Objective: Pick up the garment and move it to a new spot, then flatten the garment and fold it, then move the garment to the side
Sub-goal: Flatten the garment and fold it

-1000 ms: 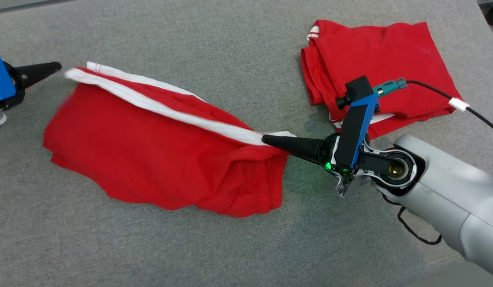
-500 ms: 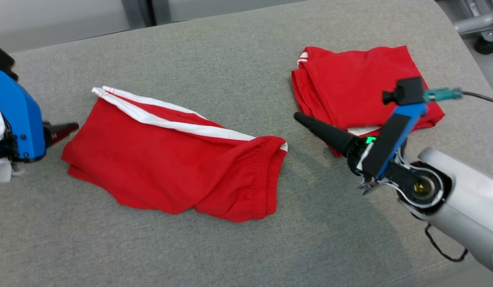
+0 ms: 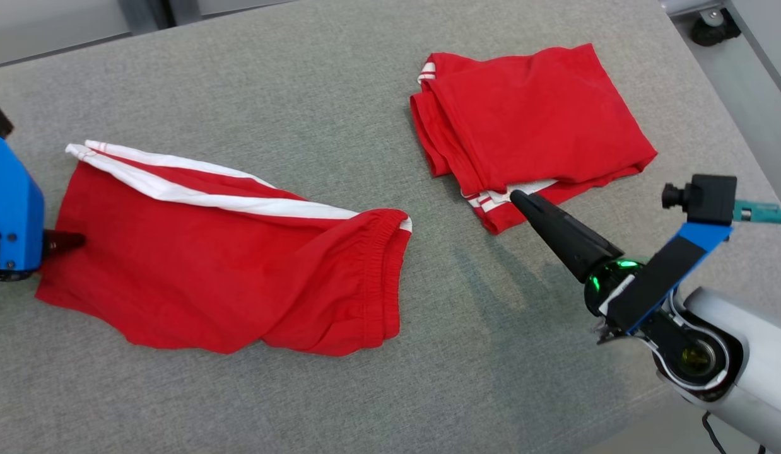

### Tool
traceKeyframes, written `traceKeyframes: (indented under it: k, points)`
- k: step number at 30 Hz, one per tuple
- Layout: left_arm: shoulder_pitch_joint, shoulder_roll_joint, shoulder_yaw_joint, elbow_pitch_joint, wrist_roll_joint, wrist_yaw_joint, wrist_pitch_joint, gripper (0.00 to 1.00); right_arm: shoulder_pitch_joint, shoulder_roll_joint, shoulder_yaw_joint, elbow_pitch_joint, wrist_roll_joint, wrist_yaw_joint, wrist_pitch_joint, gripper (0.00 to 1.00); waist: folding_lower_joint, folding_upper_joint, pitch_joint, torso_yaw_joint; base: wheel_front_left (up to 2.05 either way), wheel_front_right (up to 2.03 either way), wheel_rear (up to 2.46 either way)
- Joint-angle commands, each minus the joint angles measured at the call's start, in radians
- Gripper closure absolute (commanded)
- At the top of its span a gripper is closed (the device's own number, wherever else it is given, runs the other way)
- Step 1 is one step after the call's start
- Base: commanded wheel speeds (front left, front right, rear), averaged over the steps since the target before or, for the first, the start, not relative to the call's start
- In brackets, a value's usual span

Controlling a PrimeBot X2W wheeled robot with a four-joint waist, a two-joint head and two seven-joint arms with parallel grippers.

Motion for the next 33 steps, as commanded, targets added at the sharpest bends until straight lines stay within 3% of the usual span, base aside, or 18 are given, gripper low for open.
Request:
traceKeyframes:
  k: [1, 7, 8, 9, 10, 11, 18, 25, 33]
  points:
    - [0.036, -0.026, 0.007, -0.007, -0.083, -0.002, 0.058, 0.00, 0.031, -0.012, -0.010, -0.009, -0.003, 0.001, -0.013, 0.00, -0.0001, 0.0001, 0.006, -0.011, 0.00, 0.00, 0.00]
    - [0.059, -0.020, 0.028, -0.076, -0.193, -0.002, 0.148, 0.00, 0.089, -0.020, -0.036, -0.019, -0.002, 0.001, -0.021, 0.00, -0.0001, 0.0001, 0.006, -0.012, 0.00, 0.00, 0.00]
    - [0.056, -0.017, 0.026, -0.082, -0.191, 0.000, 0.153, 0.20, 0.095, -0.019, -0.040, -0.018, -0.004, 0.001, -0.021, 0.00, -0.0001, 0.0001, 0.006, -0.009, 0.00, 0.00, 0.00]
    - [0.051, -0.011, 0.022, -0.082, -0.178, 0.005, 0.152, 0.32, 0.100, -0.017, -0.044, -0.016, -0.007, 0.001, -0.021, 0.00, -0.0001, 0.0001, 0.006, -0.006, 0.00, 0.00, 0.00]
    - [0.048, -0.007, 0.019, -0.080, -0.166, 0.010, 0.145, 0.71, 0.104, -0.014, -0.046, -0.012, -0.010, 0.001, -0.021, 0.00, -0.0001, 0.0001, 0.004, -0.003, 0.00, 0.00, 0.00]
    - [0.049, -0.005, 0.017, -0.076, -0.156, 0.015, 0.138, 1.00, 0.106, -0.010, -0.045, -0.009, -0.012, 0.001, -0.022, 0.00, -0.0001, 0.0001, 0.002, 0.001, 0.00, 0.00, 0.00]
    - [0.071, -0.027, 0.030, -0.060, -0.160, 0.014, 0.084, 1.00, 0.108, -0.008, -0.030, 0.013, -0.019, 0.001, -0.021, 0.00, -0.0001, 0.0001, -0.051, 0.039, 0.00, 0.00, 0.00]
    - [0.140, -0.066, 0.027, -0.074, -0.197, 0.008, 0.063, 1.00, 0.138, -0.013, 0.016, 0.044, 0.015, 0.001, 0.001, 0.00, -0.0001, 0.0001, -0.190, 0.110, 0.00, 0.00, 0.00]
    - [0.263, -0.048, 0.004, -0.126, -0.239, 0.034, 0.068, 1.00, 0.169, -0.035, 0.066, 0.071, 0.052, 0.001, 0.004, 0.00, -0.0001, 0.0001, -0.293, 0.190, 0.00, 0.00, 0.00]
